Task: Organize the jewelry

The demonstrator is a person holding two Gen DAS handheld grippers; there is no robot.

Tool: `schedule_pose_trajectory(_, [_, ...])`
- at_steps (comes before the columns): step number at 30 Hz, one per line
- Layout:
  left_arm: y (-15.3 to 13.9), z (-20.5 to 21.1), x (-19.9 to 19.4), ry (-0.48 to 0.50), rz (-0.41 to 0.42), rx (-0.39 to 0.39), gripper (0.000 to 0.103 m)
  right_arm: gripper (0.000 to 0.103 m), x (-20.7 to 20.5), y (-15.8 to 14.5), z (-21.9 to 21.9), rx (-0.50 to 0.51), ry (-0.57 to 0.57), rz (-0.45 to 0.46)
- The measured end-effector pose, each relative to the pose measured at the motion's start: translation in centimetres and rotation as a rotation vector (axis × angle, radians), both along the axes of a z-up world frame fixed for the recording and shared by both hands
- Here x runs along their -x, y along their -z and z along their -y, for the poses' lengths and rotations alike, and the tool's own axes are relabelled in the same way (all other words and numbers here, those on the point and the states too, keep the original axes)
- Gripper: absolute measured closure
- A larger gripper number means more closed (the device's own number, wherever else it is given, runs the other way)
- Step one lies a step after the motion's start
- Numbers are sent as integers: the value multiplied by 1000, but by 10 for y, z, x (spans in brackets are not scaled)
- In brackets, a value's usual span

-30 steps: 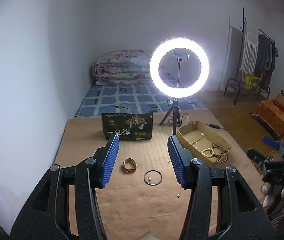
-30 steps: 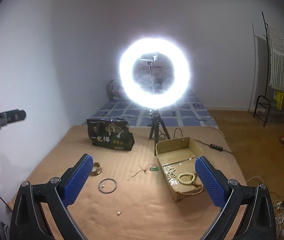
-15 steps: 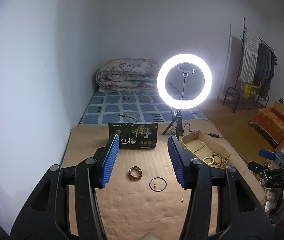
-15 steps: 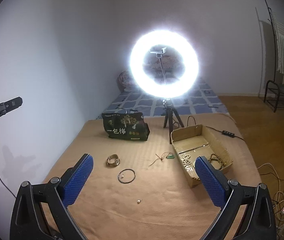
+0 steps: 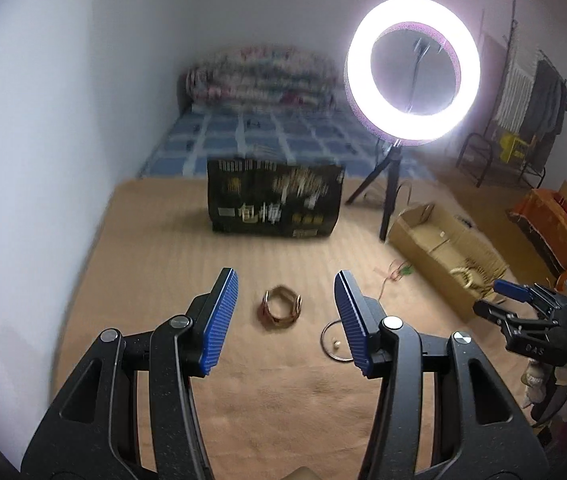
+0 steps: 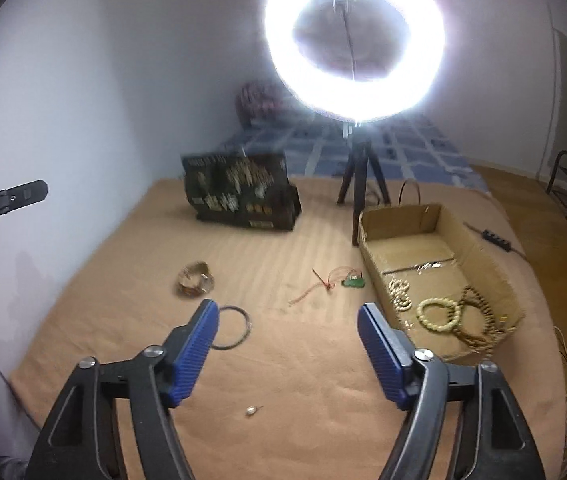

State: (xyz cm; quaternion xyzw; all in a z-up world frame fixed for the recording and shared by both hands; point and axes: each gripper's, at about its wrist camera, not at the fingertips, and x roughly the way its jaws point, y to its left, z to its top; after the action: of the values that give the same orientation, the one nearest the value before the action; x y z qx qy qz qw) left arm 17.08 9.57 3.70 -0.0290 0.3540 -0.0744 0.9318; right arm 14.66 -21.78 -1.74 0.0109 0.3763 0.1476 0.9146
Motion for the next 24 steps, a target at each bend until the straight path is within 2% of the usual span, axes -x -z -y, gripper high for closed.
schedule_pose_trajectory(3, [44,-4,-28,2,-56,8,52,43,-29,33,-2,-4,16,-49])
schedule_pose_trajectory(7, [93,-6,-57,21,-110,4,52,47,-69,69,-4,21,65,-85])
schedule_pose_trajectory(10, [119,-9,-76,37,-148,26,52,55,-92,90,-5,32,89,-102])
schedule_pose_trajectory(16, [151,-15,-97,53,-175,75,52,57,-118,114,-9,76,121,-107])
schedule_pose_trajectory(18, [157,-15,-102,56,-178,75,52,63,-123,120,-12,110,136,-110])
schedule_pose_trajectory(21, [166,-16,-109,66,-185,73,52,63,-130,125,-17,148,145,-110])
schedule_pose_trajectory(24, [173,-17,-116,69,-201,91,57,63,-134,129,-25,197,152,-109])
